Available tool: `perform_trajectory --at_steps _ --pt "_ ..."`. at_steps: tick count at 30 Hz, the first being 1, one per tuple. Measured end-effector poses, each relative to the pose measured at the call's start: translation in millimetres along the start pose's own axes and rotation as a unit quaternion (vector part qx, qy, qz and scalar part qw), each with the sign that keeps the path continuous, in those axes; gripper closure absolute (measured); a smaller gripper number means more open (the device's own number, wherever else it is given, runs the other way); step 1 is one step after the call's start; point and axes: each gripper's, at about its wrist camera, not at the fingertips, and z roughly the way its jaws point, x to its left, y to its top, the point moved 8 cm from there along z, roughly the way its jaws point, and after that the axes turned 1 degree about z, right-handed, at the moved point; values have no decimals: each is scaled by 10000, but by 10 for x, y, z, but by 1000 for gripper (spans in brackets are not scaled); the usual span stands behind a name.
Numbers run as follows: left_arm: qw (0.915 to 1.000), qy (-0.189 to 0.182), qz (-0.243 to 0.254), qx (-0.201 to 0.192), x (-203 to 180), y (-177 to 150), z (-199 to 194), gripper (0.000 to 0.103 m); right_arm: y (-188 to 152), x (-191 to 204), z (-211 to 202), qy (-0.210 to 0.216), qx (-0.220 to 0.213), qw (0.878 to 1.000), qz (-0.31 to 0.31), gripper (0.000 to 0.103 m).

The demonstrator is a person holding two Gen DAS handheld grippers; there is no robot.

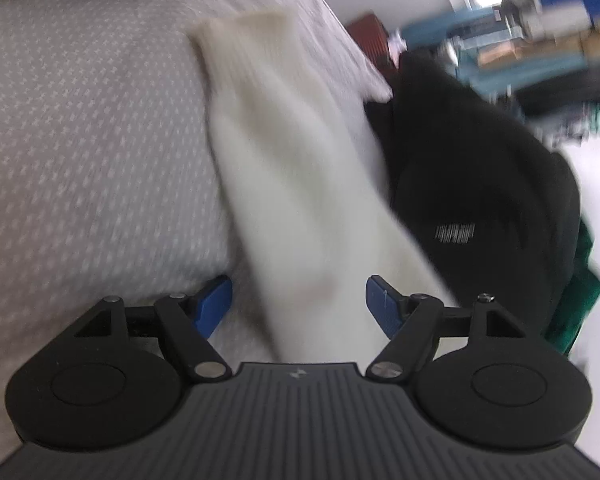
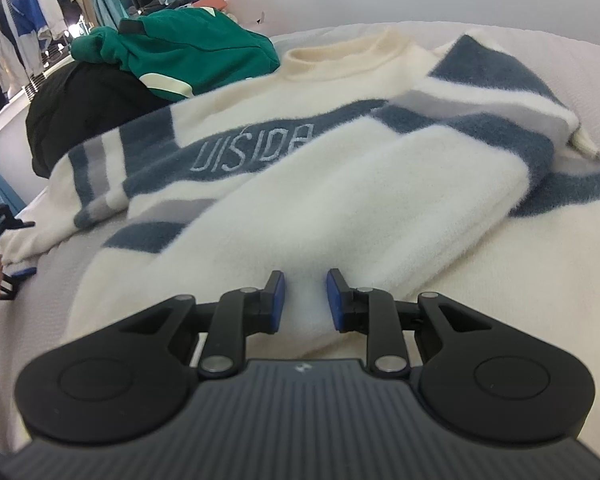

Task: Fold large clothes
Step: 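Move the left tool to the other sleeve cuff and close on it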

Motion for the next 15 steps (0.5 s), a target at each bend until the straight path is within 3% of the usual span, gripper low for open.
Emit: perform_trajectory --at_steps 10,12,14,15 --pt "9981 -305 -500 -182 -4 325 145 26 39 87 94 -358 -112 9992 -165 75" --pt "9985 -277 -410 -246 21 394 129 33 47 100 112 -406 -133 9989 -205 74" --pt "9990 -91 -162 -411 34 451 148 57 58 113 133 -443 -158 9986 -244 75" --pt "9989 -6 -50 -456 49 467 165 64 64 119 145 -463 -166 9984 -264 75"
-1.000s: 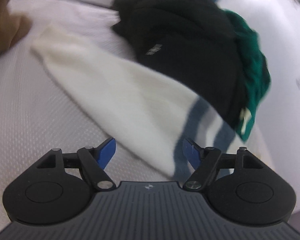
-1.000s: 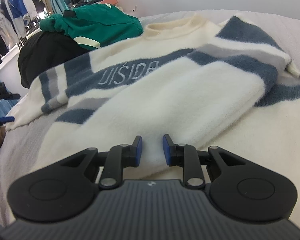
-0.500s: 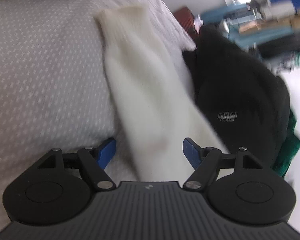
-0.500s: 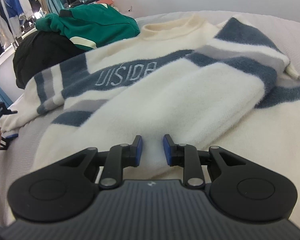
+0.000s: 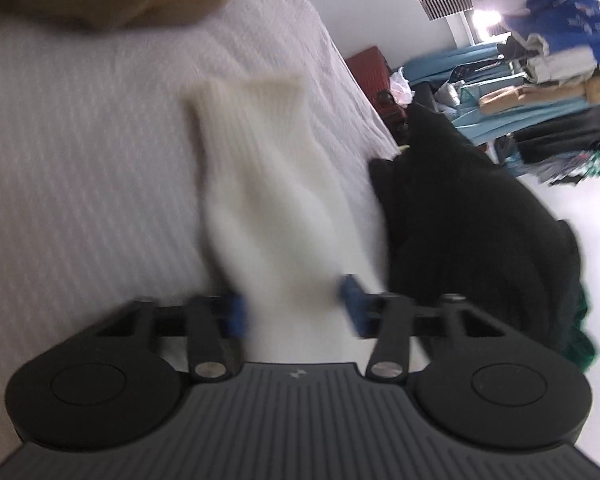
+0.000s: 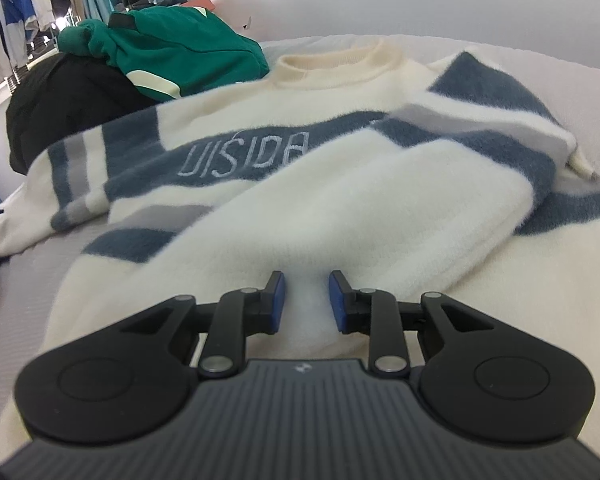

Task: Fold large clothes
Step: 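Move the left tool to the other sleeve cuff and close on it, then lift the held sleeve with the left tool and fold it across the body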

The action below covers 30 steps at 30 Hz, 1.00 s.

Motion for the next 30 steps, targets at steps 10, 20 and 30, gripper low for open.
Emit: perform_trajectory --at_steps 10,20,30 --pt "9804 326 1660 -1007 -381 -27 -409 90 29 33 13 -70 -8 9998 -162 74" --pt "9209 -547 3277 -2041 -1296 -607 -1583 91 119 -17 -157 234 -270 9993 79 74" --pt "8528 -1786 4489 -1982 -2297 -1899 -2505 91 282 -214 -543 552 -639 9952 499 74"
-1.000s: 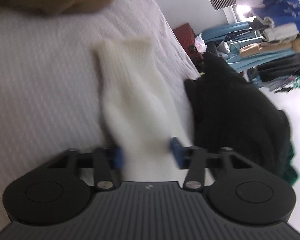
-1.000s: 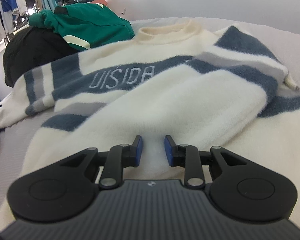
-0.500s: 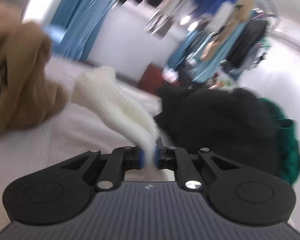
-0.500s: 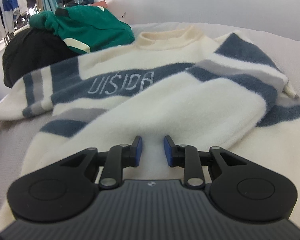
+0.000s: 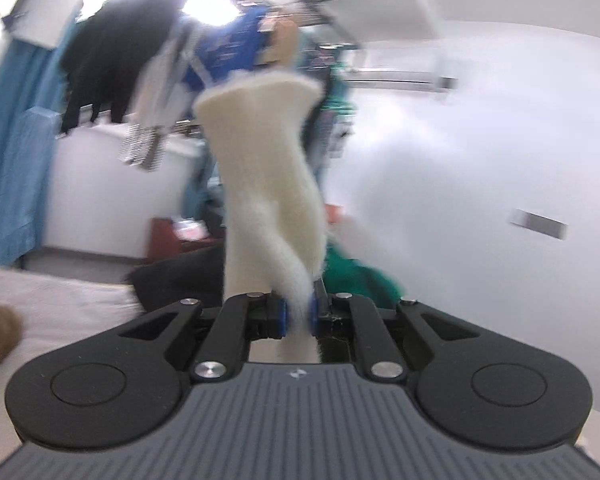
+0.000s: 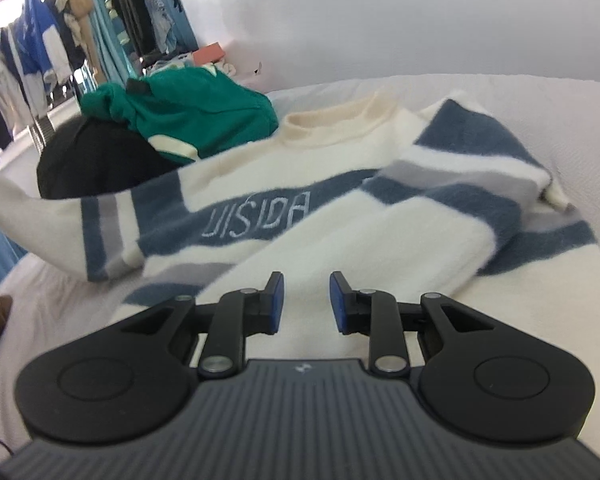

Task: Fold large clothes
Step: 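Lift the held sleeve with the left tool and fold it across the body, then open the left tool and release the folded sleeve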

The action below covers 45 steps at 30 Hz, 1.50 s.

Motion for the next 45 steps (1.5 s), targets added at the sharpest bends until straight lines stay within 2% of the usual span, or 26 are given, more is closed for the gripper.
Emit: perform_trajectory --at_steps 3,8,12,18,23,27,29,32,35,36,38,40,41,43,45 --pt "9986 -447 296 27 -590 89 -144 91 62 -102 -125 -27 -119 9999 93 74" --pt "9941 -932 527 148 -1455 202 -305 91 75 -382 -302 -112 63 9985 531 74" --pt "9874 -1352 749 335 -2128 18 -514 91 163 -544 -470 -121 -82 9968 785 74" --pt "9743 -1764 1151 800 -2954 -773 -727 90 295 -835 -783 -120 -494 9922 1137 74" --pt "9584 -2019 1303 1543 -3460 -1773 -849 90 394 -1139 -997 -220 -874 9871 1319 74" --pt "9407 -2115 1623 2097 -3691 -2589 -940 90 438 -1407 -1068 -298 -1042 9819 1554 74" --pt "9321 -2135 1769 2329 -3679 -2921 -949 90 429 -1542 -1074 -363 -1077 9782 1738 74" --pt "9228 -2163 1838 2606 -3698 -3232 -971 90 408 -1685 -1053 -422 -1051 9742 1951 74" --pt "9151 -2276 1863 2758 -3672 -3207 -825 88 416 -1702 -1032 -407 -1059 9742 1951 74" --pt "9108 -2335 1837 2867 -3677 -3191 -810 83 426 -1681 -1025 -361 -1083 9748 1916 74" --pt "8978 -2532 1840 3097 -3601 -3100 -725 52 448 -1621 -1031 -264 -1153 9761 1824 74" --pt "8878 -2714 1866 3216 -3494 -2996 -729 35 463 -1602 -1035 -249 -1182 9776 1724 74" --pt "8804 -2812 1888 3319 -3464 -2945 -656 33 475 -1580 -1025 -250 -1188 9785 1670 74" --pt "8660 -2985 1833 3569 -3422 -2849 -850 33 481 -1543 -1021 -249 -1186 9798 1588 74" --pt "8630 -3101 1738 3589 -3335 -2746 -925 33 465 -1504 -997 -269 -1111 9818 1516 73"
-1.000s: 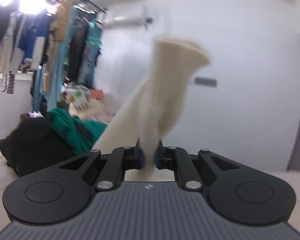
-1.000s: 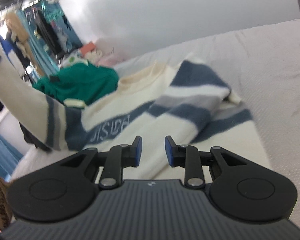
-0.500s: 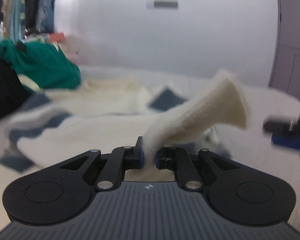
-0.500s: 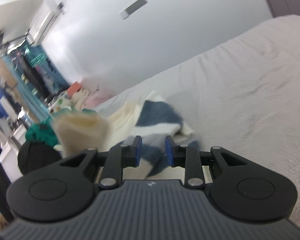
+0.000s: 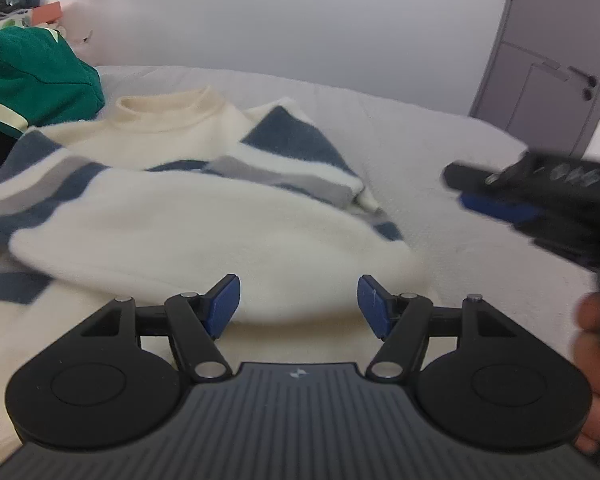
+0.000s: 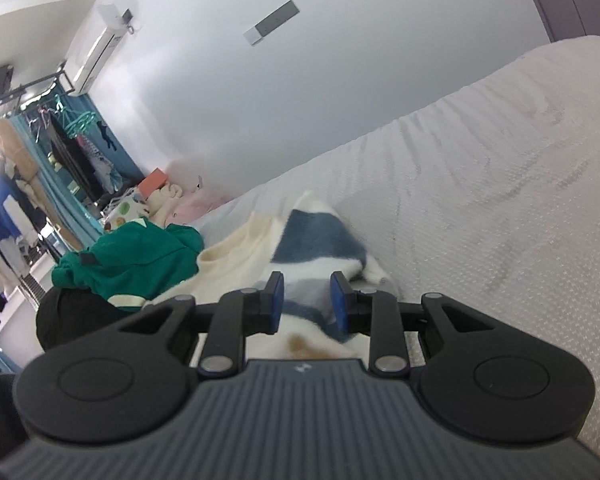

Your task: Fold large clothes

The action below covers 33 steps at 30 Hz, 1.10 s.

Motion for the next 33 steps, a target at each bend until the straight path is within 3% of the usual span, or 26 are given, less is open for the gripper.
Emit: perform_trajectory --at_steps 6,9,14,25,33 --pt "9993 72 -230 -292 411 43 -346 33 -198 221 120 41 406 9985 -365 74" --pt "9983 381 -316 -300 717 62 -239 33 -378 373 234 -23 684 9951 -715 73" --pt "9974 550 -432 -194 1086 2 -52 33 -644 426 455 -232 1154 9868 -1111 73" --pt "9943 765 -718 -191 1724 106 289 33 -847 433 830 -617 1338 9749 -1666 74" --pt "9919 802 -978 -67 1952 123 497 33 -914 337 1009 -643 1505 9746 -1531 74"
